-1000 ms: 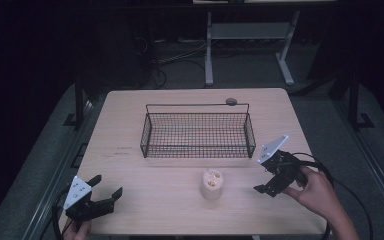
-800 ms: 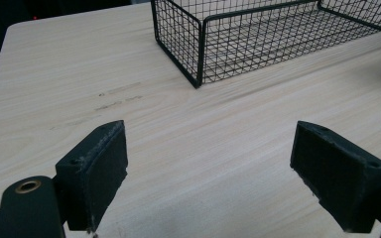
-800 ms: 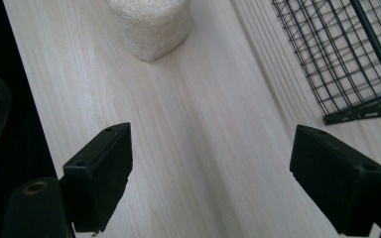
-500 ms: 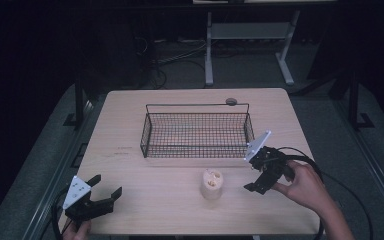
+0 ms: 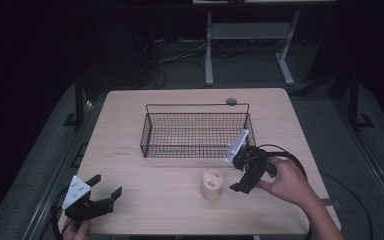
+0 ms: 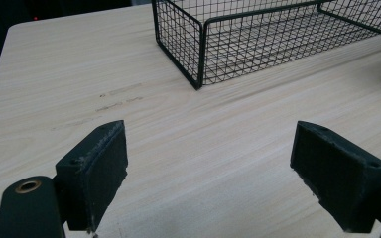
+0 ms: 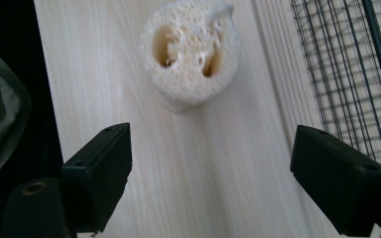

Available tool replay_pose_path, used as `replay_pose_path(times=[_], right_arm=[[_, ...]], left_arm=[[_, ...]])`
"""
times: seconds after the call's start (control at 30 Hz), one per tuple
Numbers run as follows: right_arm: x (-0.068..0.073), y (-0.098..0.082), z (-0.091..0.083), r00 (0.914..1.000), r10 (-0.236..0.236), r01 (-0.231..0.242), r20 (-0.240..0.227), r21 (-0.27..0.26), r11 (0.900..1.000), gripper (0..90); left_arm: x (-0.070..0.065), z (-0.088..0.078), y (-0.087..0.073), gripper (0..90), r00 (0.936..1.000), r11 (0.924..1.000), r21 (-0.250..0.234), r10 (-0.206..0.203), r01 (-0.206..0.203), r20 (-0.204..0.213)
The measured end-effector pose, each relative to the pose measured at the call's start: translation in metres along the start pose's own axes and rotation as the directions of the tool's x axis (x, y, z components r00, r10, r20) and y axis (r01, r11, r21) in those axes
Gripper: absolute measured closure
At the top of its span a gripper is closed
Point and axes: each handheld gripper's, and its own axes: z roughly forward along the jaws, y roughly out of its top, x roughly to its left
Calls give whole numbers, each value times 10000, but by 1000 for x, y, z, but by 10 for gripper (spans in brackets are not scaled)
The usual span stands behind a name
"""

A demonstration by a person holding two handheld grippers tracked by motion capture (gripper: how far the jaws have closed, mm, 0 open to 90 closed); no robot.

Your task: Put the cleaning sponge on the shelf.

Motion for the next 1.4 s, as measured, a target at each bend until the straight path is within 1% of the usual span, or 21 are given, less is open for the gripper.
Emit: replay_pose_path(times=[0.07, 0.1, 0.17, 0.3, 0.33, 0.53, 0.6, 0.9, 1.27, 1.3, 1.4], right_arm=[[2, 8, 4, 9998, -170, 170, -72, 49, 9998, 158], [2, 8, 4, 9998, -170, 170, -72, 49, 9998, 158], [3, 15, 7, 9993, -342, 344, -137, 146, 9993, 158], [5, 22, 11, 9987, -484, 488, -164, 221, 9986, 159], [5, 25, 13, 9981, -580, 585, -206, 267, 9979, 159], [8, 33, 19, 9970, -719, 730, -281, 391, 9966, 160], [8, 37, 23, 9963, -796, 811, -318, 467, 9956, 160], [9, 44, 33, 9953, -909, 932, -347, 703, 9932, 160], [8, 51, 42, 9945, -990, 1017, -355, 845, 9912, 168], [7, 51, 44, 9946, -979, 1008, -356, 895, 9909, 195], [6, 50, 45, 9945, -936, 975, -468, 899, 9912, 212]], left_arm=[[0, 0, 0, 140, 10000, 10000, -11, -15, 15, 0], [0, 0, 0, 141, 10000, 10000, -11, -15, 15, 0], [0, 0, 0, 140, 10000, 10000, -17, -13, 13, -4], [0, 0, 0, 140, 10000, 10000, -28, -15, 15, -1], [0, 0, 0, 140, 10000, 10000, -25, -6, 6, 2], [0, -1, 0, 140, 10000, 10000, -34, -1, 1, 0], [1, -1, 0, 141, 10000, 10000, -26, 3, -3, 3], [0, -1, 0, 140, 10000, 10000, -41, 3, -2, 20], [0, -1, 0, 140, 10000, 10000, -76, -31, 31, 27], [0, -1, 0, 140, 10000, 10000, -81, -35, 36, 27], [0, -1, 0, 140, 10000, 9999, -88, -58, 58, 21]])
